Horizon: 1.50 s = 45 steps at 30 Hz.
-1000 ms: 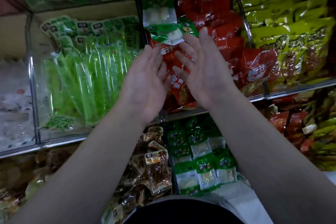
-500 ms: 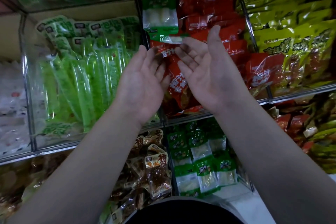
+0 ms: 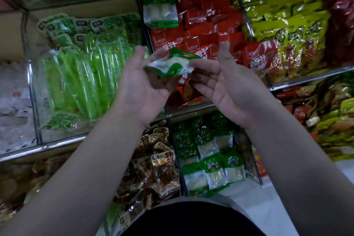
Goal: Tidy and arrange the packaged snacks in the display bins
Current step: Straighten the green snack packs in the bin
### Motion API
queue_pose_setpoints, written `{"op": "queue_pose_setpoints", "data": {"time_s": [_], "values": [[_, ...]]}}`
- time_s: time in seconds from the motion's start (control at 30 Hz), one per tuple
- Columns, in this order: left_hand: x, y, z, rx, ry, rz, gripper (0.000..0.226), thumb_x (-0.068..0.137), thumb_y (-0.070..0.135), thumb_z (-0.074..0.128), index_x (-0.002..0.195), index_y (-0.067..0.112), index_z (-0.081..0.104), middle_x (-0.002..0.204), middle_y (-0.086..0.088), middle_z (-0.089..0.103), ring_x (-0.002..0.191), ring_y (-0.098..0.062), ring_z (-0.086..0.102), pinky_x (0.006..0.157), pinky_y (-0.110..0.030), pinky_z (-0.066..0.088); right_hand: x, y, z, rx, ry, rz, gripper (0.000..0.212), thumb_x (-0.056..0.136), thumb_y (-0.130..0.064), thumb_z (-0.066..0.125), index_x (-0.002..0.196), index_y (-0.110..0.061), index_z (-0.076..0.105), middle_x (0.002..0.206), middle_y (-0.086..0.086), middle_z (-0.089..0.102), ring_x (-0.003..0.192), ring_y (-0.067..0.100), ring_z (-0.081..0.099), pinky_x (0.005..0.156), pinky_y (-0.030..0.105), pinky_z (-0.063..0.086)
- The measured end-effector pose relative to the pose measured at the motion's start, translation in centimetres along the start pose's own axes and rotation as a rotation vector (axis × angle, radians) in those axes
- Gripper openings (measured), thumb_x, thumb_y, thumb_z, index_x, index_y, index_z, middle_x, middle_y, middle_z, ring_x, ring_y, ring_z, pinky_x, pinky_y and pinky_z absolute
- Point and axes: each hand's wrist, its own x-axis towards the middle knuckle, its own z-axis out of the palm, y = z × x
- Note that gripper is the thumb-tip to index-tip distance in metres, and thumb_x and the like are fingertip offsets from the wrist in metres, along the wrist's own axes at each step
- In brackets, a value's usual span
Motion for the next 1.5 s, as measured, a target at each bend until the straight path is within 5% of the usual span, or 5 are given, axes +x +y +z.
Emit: {"op": "queue_pose_setpoints", "data": {"time_s": [0.23, 0.47, 0.7, 1.1, 1.5], "values": [[-2.2, -1.2, -1.7, 0.174, -0.036, -0.026, 0.042, 0.102, 0.045, 0.031, 0.102, 0.018, 0.063, 0.108, -0.005, 0.068, 0.091, -0.021, 0.067, 0.067, -0.030, 0.056, -2.7, 1.4, -0.1, 0.037, 0.096, -0.030, 0.057, 0.094, -0.050, 0.038, 0.107, -0.003, 0.066, 0.114, 0.007, 0.069, 0.105, 0.014, 0.068, 0.095, 0.030, 0.053], [-3.7, -3.0, -3.0, 0.145, -0.058, -0.029, 0.031, 0.101, 0.034, 0.040, 0.102, 0.014, 0.065, 0.121, -0.011, 0.062, 0.117, -0.033, 0.058, 0.106, -0.052, 0.043, -4.6, 3.0, -1.0, 0.043, 0.129, -0.008, 0.056, 0.096, -0.048, 0.037, 0.106, -0.002, 0.067, 0.105, 0.007, 0.073, 0.092, 0.014, 0.072, 0.076, 0.022, 0.055], [-4.8, -5.2, -3.5, 0.188, -0.080, -0.031, 0.041, 0.073, 0.032, 0.059, 0.111, 0.015, 0.064, 0.121, -0.014, 0.063, 0.109, -0.031, 0.063, 0.095, -0.045, 0.051, -5.3, 5.1, -2.7, 0.050, 0.120, 0.010, 0.054, 0.098, -0.045, 0.038, 0.105, 0.000, 0.067, 0.100, 0.007, 0.075, 0.091, 0.016, 0.072, 0.074, 0.024, 0.056], [-4.9, -9.8, -4.1, 0.287, -0.056, -0.080, 0.026, 0.102, 0.025, 0.040, 0.099, 0.014, 0.063, 0.078, 0.001, 0.071, 0.069, -0.012, 0.065, 0.063, -0.026, 0.055, -5.2, 8.0, -7.0, -0.023, 0.128, 0.125, 0.048, 0.101, -0.042, 0.039, 0.093, -0.008, 0.071, 0.087, 0.003, 0.076, 0.077, 0.012, 0.071, 0.061, 0.021, 0.054], [-3.7, -14.6, -6.3, 0.344, 0.049, -0.169, 0.028, 0.102, 0.018, 0.044, 0.125, 0.012, 0.058, 0.127, -0.008, 0.062, 0.110, -0.020, 0.065, 0.084, -0.032, 0.058, -4.0, 13.3, -9.2, -0.148, 0.169, 0.255, 0.037, 0.103, -0.037, 0.040, 0.103, -0.012, 0.067, 0.099, 0.004, 0.073, 0.092, 0.016, 0.071, 0.080, 0.028, 0.058]]}}
